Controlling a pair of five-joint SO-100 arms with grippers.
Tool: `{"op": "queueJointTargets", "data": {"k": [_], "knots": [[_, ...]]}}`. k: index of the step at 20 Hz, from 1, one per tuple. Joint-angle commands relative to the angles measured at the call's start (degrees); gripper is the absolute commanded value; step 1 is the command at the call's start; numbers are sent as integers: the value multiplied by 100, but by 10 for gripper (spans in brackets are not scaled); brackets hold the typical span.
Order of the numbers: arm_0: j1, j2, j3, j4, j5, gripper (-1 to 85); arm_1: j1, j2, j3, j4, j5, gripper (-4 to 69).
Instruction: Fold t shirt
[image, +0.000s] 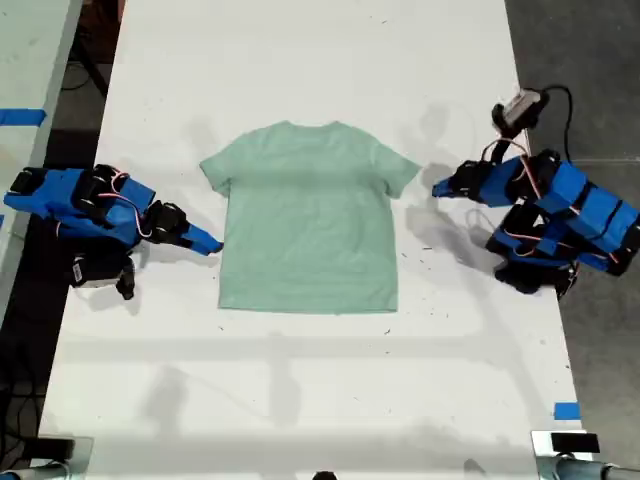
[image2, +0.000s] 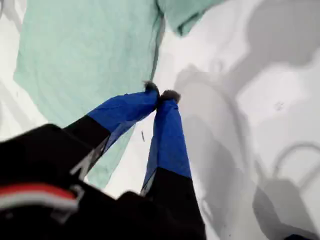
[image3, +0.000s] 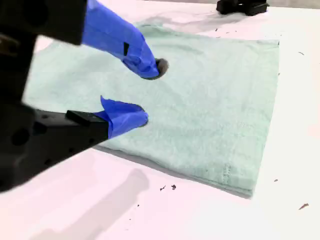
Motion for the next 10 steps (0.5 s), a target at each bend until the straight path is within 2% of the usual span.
{"op": "queueJointTargets", "data": {"k": [1, 3, 5, 10], "knots": [[44, 44, 35, 18, 26, 115, 1002, -2276, -1485, -686, -853, 107], [44, 44, 35, 18, 26, 115, 1415, -3445, -2074, -984, -1125, 169], [44, 44, 35, 18, 26, 115, 1591, -4386, -2259, -1450, -1134, 195], [44, 44, 35, 18, 26, 115, 1468, -5985, -2127, -2936, -1072, 205]]}}
